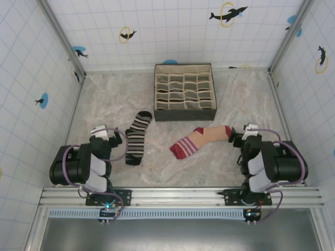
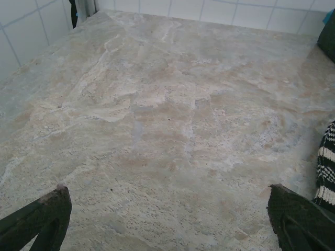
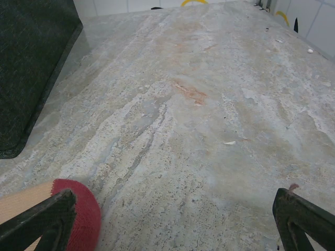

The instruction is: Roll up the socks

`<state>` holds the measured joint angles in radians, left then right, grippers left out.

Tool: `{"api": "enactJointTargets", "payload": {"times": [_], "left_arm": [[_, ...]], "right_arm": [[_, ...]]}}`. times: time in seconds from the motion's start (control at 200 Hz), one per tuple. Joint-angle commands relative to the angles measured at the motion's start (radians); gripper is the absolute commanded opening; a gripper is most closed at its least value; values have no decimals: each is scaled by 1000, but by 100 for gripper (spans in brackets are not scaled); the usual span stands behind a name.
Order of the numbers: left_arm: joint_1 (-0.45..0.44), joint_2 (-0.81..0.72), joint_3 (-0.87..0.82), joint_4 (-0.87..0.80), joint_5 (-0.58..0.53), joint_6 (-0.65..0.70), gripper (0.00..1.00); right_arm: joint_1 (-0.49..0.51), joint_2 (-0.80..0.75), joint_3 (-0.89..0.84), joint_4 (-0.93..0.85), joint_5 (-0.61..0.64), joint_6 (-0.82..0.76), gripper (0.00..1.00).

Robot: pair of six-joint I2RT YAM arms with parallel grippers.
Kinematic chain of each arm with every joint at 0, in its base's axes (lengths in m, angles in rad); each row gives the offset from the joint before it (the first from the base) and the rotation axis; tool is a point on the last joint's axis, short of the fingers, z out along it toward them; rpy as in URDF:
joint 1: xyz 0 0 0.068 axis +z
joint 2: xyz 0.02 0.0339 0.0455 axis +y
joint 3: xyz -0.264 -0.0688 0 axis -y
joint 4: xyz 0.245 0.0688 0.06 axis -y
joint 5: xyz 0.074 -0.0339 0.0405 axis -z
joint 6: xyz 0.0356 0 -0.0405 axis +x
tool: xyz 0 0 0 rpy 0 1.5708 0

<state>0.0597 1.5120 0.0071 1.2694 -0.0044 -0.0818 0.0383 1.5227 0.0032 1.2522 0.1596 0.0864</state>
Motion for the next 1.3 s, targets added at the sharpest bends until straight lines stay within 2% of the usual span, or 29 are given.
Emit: {"api": "enactJointTargets", "payload": {"times": [0.0, 0.746, 0.816, 0.896, 0.991, 1.156, 1.291], "left_arm": [[-4, 2, -2, -1, 7, 12, 98], [-4, -3, 3, 1, 0, 11, 97], [-11, -52, 80, -185, -39, 2, 97], [-15, -101, 189, -402, -111, -24, 97], [-16, -161, 308, -633, -158, -108, 97], [-18, -234, 525, -1070, -63, -337, 93], [-27, -288, 607, -1304, 88, -503, 89]], "right_arm": [[3, -7, -9, 12, 11, 1, 100], [3, -7, -7, 12, 13, 1, 100], [12, -34, 5, -7, -12, -24, 100], [47, -122, 95, -278, 32, -43, 100], [97, -199, 167, -445, 79, -51, 100], [233, -314, 322, -807, 163, 13, 100], [371, -360, 437, -1057, 193, 113, 100]]}}
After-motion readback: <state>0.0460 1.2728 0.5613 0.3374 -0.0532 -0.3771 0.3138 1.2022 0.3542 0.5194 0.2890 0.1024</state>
